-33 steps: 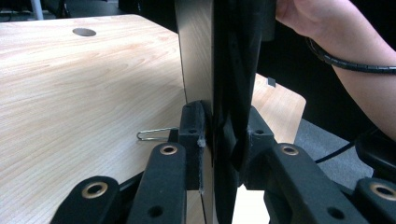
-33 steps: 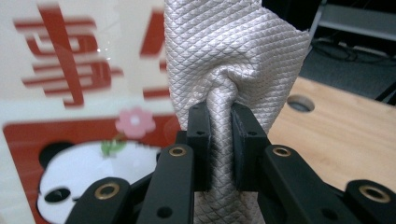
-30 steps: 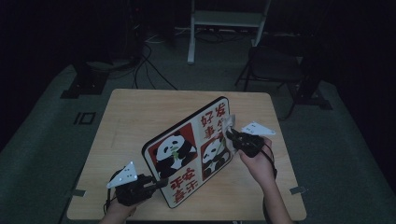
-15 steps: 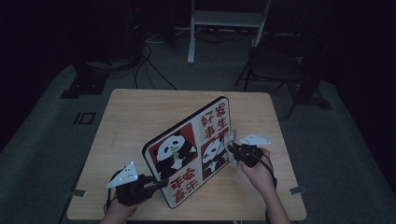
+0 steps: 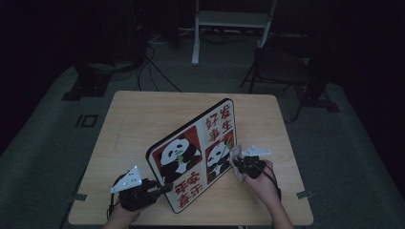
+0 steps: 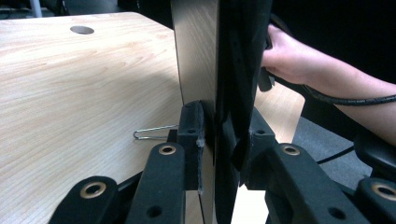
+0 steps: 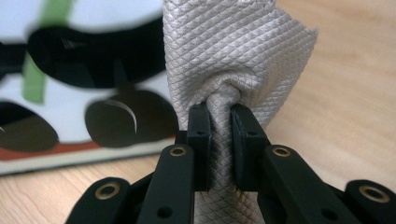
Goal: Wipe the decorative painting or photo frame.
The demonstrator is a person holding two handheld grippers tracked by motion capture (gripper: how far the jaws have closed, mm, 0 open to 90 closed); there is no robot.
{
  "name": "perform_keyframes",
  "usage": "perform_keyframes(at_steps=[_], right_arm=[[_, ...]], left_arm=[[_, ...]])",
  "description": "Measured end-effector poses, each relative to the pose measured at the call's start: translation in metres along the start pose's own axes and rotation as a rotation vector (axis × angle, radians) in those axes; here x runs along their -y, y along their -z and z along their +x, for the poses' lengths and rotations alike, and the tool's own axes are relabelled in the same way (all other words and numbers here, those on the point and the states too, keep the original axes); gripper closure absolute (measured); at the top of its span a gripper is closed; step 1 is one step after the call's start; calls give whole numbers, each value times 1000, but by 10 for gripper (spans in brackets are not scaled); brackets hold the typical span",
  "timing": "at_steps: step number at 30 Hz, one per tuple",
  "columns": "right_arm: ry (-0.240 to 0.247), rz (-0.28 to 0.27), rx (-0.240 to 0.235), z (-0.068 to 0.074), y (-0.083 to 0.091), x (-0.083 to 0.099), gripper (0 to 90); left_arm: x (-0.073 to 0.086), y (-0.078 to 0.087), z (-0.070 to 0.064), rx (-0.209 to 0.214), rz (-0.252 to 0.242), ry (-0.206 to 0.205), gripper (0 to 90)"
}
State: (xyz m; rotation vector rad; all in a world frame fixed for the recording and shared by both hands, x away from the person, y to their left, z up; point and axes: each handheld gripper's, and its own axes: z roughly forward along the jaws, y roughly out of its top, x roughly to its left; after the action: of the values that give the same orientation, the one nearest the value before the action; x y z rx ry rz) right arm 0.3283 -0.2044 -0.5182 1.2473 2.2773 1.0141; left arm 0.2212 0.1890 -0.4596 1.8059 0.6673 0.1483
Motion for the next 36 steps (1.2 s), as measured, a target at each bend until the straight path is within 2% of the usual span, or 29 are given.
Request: perform_keyframes(at_steps=[1, 3, 8, 10, 12, 13, 14, 15, 18, 19, 20, 21, 24, 26, 29, 30, 31, 32, 33, 36], right_arm=[[-1, 32, 3, 1, -5, 6, 796], [-10, 48, 2, 1, -9, 12, 797], [-28, 54, -8, -1, -10, 16, 796], [-27, 54, -4, 0, -11, 16, 796], [-22, 58, 0, 1, -11, 16, 796], [-23, 59, -1, 1, -11, 16, 795], [-23, 59, -1, 1, -11, 16, 795], [-24, 59, -2, 0, -11, 15, 795], [-27, 59, -4, 0, -11, 15, 795], [-28, 59, -5, 0, -11, 16, 794], [-28, 59, -5, 0, -11, 16, 794], [-31, 59, -7, 0, -11, 16, 794], [-31, 59, -7, 0, -11, 16, 794], [-33, 58, -7, 0, -11, 16, 793], [-40, 59, -7, -1, -12, 16, 793], [-40, 59, -7, -1, -12, 16, 793], [-40, 58, -7, 0, -12, 16, 792], [-40, 58, -7, 0, -12, 16, 792], [-43, 57, -9, -1, -12, 16, 792], [-44, 57, -8, -1, -12, 16, 792]], left_arm=[[0, 0, -1, -2, 0, 1, 752], [0, 0, -1, -6, 0, 0, 751], [0, 0, -3, -9, -6, 1, 737], [0, 0, -3, -8, -19, 5, 706], [-3, 2, -5, -11, -32, -11, 658], [-8, 6, -8, -42, -45, -25, 651], [-8, 6, -8, -42, -45, -25, 635], [-14, 10, -10, -66, -55, -34, 635], [-22, 16, -11, -85, -80, -24, 635], [-29, 20, -10, -96, -92, -22, 595], [-29, 20, -10, -96, -92, -22, 593], [-36, 25, -10, -95, -112, -4, 592], [-44, 30, -10, -116, -135, -7, 547], [-51, 33, -11, -126, -152, -14, 508], [-64, 39, -12, -152, -203, -45, 504], [-64, 39, -12, -152, -203, -45, 503], [-71, 40, -14, -155, -223, -73, 503], [-71, 40, -14, -155, -223, -73, 502], [-78, 41, -16, -162, -247, -94, 502], [-81, 41, -17, -179, -266, -90, 454]])
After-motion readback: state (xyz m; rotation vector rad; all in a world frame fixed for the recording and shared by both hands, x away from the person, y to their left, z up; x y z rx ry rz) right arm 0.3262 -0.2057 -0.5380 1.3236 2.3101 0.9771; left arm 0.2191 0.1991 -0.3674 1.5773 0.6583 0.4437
